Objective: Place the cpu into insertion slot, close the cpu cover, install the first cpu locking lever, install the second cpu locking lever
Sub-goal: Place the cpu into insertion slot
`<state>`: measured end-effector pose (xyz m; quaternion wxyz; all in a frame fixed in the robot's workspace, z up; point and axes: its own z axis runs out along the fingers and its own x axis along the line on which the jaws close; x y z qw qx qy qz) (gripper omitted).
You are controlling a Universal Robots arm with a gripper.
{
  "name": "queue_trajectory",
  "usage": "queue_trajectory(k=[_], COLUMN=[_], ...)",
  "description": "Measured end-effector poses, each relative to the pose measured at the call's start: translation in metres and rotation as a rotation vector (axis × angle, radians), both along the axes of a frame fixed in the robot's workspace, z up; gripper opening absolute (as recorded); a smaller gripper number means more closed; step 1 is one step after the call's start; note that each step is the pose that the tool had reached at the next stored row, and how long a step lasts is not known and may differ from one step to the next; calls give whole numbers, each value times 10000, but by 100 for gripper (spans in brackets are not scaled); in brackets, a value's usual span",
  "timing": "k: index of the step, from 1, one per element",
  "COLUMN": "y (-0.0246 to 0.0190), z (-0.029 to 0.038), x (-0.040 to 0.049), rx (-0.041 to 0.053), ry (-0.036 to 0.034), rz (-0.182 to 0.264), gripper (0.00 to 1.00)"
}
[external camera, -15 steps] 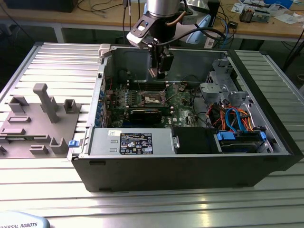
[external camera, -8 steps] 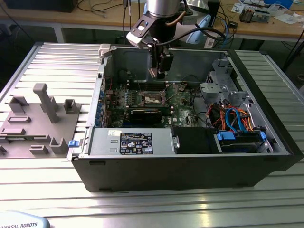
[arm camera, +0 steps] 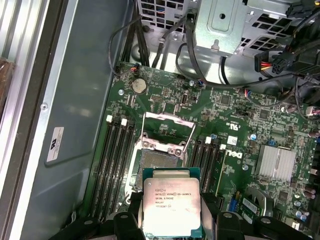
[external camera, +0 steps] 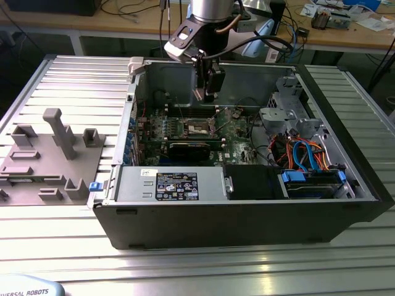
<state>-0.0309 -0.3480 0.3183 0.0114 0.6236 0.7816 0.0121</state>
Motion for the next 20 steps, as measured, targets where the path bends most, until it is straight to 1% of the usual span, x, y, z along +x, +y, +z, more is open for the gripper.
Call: queue_trajectory(k=[20], y=[0], z=[-1], x=[0], rx=[0], ry=[1], rz=[-146], gripper=[54])
